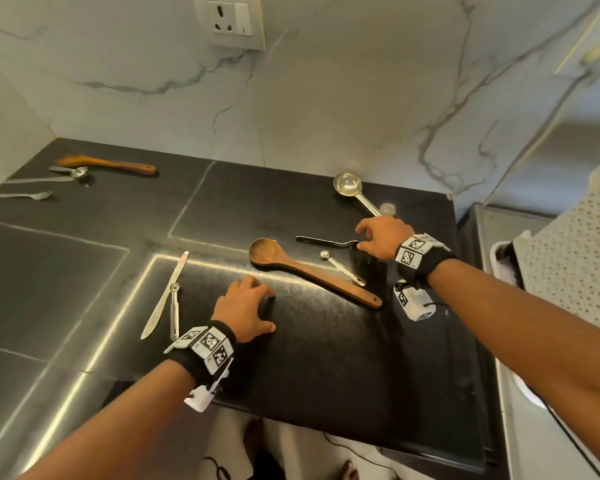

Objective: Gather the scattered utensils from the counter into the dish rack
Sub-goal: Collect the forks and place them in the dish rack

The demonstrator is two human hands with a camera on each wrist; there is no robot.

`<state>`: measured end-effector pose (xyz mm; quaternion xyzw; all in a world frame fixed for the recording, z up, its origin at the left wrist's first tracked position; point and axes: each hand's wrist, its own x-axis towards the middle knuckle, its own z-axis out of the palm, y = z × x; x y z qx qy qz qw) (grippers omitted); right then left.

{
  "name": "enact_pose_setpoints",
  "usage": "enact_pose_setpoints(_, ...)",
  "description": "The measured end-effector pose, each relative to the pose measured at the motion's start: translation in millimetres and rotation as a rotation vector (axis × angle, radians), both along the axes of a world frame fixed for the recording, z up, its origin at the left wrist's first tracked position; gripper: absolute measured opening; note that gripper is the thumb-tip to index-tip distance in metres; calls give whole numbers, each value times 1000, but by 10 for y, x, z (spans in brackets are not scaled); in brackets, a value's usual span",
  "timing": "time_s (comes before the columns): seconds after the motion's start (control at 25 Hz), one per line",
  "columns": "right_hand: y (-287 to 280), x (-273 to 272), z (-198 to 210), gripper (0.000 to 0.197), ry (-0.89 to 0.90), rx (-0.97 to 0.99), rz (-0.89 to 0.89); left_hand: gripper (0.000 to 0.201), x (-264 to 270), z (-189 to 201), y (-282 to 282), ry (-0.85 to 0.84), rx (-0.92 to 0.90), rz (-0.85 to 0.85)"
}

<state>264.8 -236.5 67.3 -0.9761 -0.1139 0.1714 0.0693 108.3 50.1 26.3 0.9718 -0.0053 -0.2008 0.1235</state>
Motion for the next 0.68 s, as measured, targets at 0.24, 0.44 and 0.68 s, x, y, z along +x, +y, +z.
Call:
enact_pose_setpoints(0.24, 44, 10, -225, 20, -75, 54, -101, 66, 4, -35, 68, -18, 13, -44)
enact_pose_setpoints(0.44, 211, 110, 126, 13, -229, 598, -242, 56, -26, -55, 171, -58, -61, -60)
enact_pose_setpoints(0.68, 1062, 121, 633, 12, -157, 1274, -318, 39, -147, 0, 667, -204, -376, 144)
